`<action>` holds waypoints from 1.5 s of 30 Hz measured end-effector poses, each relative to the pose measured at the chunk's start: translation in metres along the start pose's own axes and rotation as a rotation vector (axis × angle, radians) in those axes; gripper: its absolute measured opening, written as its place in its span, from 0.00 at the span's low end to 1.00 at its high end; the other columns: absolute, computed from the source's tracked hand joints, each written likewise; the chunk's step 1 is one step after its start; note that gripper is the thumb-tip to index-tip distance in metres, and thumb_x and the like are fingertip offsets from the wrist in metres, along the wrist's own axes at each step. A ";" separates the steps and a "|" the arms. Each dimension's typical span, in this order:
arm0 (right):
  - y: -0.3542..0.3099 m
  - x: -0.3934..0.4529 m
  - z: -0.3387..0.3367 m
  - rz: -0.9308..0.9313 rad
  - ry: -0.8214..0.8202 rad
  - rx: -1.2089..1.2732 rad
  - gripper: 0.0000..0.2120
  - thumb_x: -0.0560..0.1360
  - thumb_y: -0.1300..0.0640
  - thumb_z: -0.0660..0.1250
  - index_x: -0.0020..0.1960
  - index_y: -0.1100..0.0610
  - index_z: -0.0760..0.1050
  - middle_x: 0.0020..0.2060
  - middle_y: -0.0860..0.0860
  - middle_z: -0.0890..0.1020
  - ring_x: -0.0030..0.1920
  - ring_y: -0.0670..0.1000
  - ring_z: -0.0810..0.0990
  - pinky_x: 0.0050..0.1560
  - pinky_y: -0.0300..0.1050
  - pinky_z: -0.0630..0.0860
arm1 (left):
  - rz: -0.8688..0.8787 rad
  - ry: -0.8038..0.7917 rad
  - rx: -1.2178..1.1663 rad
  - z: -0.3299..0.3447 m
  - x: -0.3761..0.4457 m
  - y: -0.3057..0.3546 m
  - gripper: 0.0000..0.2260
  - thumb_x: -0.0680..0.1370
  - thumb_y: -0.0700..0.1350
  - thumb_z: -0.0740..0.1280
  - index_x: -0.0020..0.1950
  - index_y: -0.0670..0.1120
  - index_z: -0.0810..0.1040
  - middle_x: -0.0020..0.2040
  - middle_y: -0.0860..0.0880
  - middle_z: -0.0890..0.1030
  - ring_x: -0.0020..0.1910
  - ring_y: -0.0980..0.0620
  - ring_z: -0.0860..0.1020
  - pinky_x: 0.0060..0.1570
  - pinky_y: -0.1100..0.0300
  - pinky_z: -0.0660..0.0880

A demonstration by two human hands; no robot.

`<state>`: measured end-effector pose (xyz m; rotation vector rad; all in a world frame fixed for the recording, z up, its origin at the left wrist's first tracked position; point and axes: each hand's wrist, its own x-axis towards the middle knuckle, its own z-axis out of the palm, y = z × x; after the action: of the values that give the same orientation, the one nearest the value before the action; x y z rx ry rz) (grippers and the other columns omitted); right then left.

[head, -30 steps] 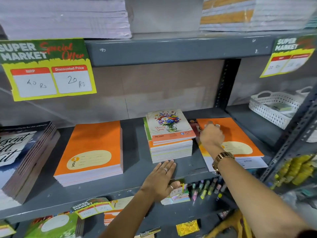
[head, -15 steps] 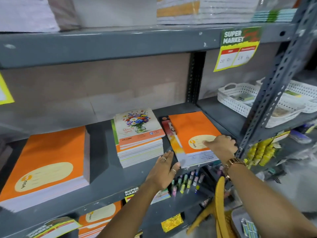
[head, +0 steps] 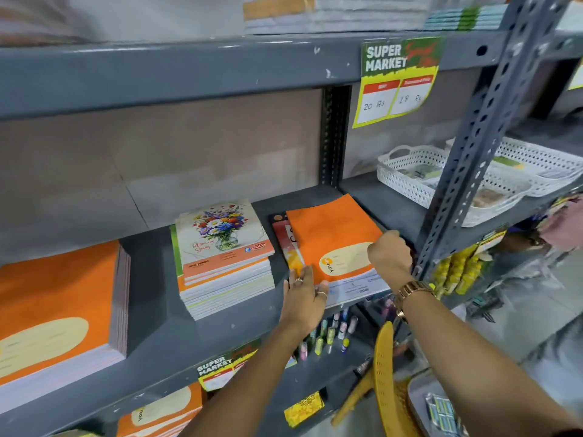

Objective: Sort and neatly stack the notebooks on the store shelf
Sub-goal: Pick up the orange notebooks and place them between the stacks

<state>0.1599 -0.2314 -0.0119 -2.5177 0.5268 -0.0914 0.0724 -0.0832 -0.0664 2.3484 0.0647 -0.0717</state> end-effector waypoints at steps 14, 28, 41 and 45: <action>-0.022 -0.034 -0.052 -0.040 0.173 0.597 0.10 0.77 0.61 0.61 0.56 0.65 0.73 0.50 0.64 0.81 0.41 0.64 0.81 0.46 0.60 0.80 | -0.120 0.265 -0.624 -0.057 -0.019 0.049 0.09 0.78 0.40 0.61 0.58 0.46 0.74 0.58 0.44 0.76 0.59 0.45 0.74 0.59 0.52 0.71; -0.111 -0.153 -0.008 -0.098 -0.149 0.848 0.02 0.76 0.64 0.61 0.44 0.61 0.69 0.33 0.55 0.74 0.22 0.53 0.75 0.40 0.58 0.82 | -0.300 0.590 -0.885 -0.183 -0.103 -0.033 0.10 0.72 0.31 0.68 0.52 0.38 0.78 0.53 0.39 0.81 0.46 0.45 0.80 0.48 0.54 0.79; -0.187 -0.279 0.069 -0.095 -0.646 1.034 0.09 0.76 0.67 0.63 0.57 0.66 0.73 0.49 0.59 0.76 0.48 0.59 0.77 0.41 0.51 0.82 | -0.419 0.803 -0.762 -0.271 -0.195 -0.145 0.13 0.74 0.31 0.66 0.58 0.35 0.76 0.50 0.43 0.79 0.43 0.47 0.77 0.35 0.61 0.77; -0.202 -0.306 0.087 -0.051 -0.727 1.075 0.12 0.77 0.69 0.63 0.59 0.71 0.70 0.52 0.62 0.77 0.50 0.62 0.79 0.48 0.52 0.78 | -0.456 0.861 -0.635 -0.287 -0.209 -0.177 0.09 0.73 0.32 0.66 0.52 0.39 0.80 0.47 0.44 0.78 0.39 0.46 0.78 0.36 0.57 0.81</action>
<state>-0.0356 0.0866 0.0379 -1.3590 0.0484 0.4045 -0.1388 0.2398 0.0246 1.5440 0.8986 0.6444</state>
